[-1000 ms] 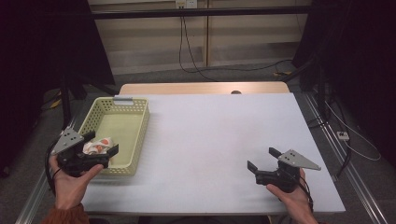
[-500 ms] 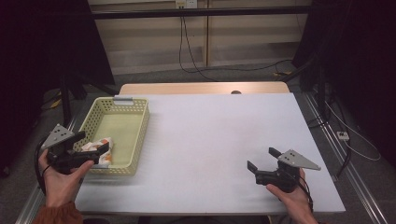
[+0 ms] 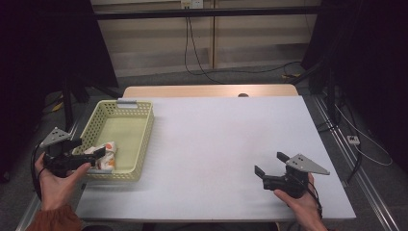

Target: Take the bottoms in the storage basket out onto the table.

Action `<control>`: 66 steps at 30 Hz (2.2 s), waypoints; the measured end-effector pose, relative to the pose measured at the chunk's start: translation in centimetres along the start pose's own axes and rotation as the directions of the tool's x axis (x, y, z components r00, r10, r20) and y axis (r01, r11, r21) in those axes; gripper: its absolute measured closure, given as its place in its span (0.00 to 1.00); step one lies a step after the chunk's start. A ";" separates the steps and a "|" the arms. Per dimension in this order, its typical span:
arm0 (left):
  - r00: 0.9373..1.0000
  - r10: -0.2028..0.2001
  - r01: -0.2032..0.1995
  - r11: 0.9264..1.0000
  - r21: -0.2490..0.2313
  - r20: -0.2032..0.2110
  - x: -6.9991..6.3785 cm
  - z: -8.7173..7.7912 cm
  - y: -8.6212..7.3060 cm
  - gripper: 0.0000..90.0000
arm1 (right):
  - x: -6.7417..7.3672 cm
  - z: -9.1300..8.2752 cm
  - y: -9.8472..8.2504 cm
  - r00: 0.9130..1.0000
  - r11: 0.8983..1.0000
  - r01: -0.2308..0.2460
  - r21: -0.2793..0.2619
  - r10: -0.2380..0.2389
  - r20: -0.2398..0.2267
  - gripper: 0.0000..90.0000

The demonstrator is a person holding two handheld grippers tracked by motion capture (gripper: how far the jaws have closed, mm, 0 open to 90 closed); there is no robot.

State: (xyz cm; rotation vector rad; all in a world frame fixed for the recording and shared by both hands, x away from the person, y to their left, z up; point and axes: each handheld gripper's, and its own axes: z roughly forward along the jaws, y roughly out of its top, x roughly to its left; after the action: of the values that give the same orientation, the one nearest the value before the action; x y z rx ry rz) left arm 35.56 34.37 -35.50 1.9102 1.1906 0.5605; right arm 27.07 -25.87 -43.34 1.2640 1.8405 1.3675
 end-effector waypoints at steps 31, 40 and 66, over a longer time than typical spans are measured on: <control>0.996 0.083 -0.077 0.949 0.307 -0.007 1.4 3.7 0.8 0.11 | 0.1 0.1 0.0 1.000 1.000 0.009 0.003 -0.009 -0.006 0.04; 0.996 0.078 -0.057 0.916 0.398 -0.037 2.1 5.7 0.6 0.17 | 0.2 0.1 0.0 1.000 1.000 0.011 0.004 -0.011 -0.009 0.05; 0.997 0.028 0.023 0.789 0.614 -0.075 1.9 9.5 0.3 0.31 | 0.1 -0.2 0.0 1.000 1.000 0.016 0.004 -0.016 -0.011 0.05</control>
State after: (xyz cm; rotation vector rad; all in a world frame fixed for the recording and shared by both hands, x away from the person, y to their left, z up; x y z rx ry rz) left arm 43.38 32.22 -40.90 2.4490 1.5591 0.2559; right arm 26.87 -25.83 -43.31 1.2438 1.8583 1.3657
